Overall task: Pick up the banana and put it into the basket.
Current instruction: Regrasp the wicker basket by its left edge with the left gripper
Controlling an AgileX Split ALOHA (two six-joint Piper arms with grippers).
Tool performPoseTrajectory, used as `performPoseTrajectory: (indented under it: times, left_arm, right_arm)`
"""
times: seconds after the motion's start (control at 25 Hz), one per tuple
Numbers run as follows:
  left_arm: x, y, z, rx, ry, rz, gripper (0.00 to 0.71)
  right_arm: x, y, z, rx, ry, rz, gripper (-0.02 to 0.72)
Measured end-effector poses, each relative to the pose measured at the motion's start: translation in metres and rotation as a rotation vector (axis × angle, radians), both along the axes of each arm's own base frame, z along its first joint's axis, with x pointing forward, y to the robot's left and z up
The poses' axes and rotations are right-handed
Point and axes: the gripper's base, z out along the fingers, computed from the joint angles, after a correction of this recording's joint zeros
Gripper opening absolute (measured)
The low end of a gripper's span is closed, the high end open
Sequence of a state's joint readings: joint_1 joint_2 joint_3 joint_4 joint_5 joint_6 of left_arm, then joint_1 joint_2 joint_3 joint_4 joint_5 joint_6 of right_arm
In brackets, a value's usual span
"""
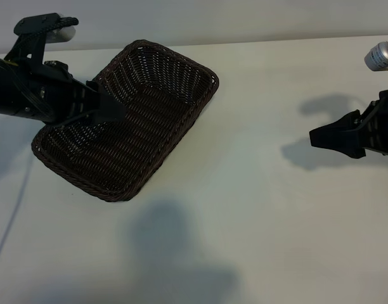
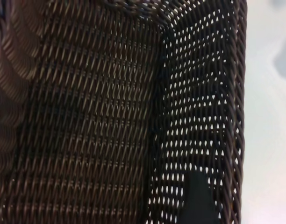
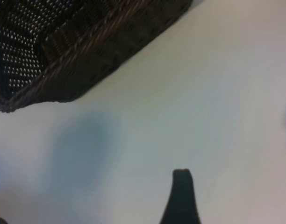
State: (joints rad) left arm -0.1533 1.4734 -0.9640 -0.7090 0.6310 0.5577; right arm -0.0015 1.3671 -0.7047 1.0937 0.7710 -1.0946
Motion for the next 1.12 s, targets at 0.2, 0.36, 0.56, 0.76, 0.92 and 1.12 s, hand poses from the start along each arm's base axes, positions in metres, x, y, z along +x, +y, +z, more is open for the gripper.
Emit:
performPoseTrajectory:
  times: [0.2, 0.36, 0.56, 0.76, 0.92, 1.12]
  left_arm:
    - [-0.004, 0.002, -0.002, -0.018, 0.116, 0.106, 0.517]
    - [-0.01, 0.016, -0.005, 0.033, 0.27, 0.394, 0.517]
    - [-0.017, 0.036, -0.002, 0.109, 0.355, 0.75, 0.517]
    - [-0.021, 0.038, -0.004, 0.101, 0.418, 0.863, 0.517]
    - [-0.022, 0.032, -0.022, 0.041, 0.511, 0.897, 0.517]
    - [-0.016, 0.028, -0.047, 0.029, 0.595, 0.926, 0.517]
  right_arm:
    - [0.0, 0.0, 0.0, 0.001, 0.001, -0.001, 0.581]
    - [0.0, 0.0, 0.0, 0.001, 0.001, -0.001, 0.581]
    - [0.0, 0.0, 0.0, 0.001, 0.001, -0.002, 0.581]
    - [0.0, 0.0, 0.0, 0.001, 0.001, -0.002, 0.581]
    - [0.0, 0.0, 0.0, 0.001, 0.001, -0.002, 0.581]
    - [0.0, 0.0, 0.0, 0.001, 0.001, -0.002, 0.581]
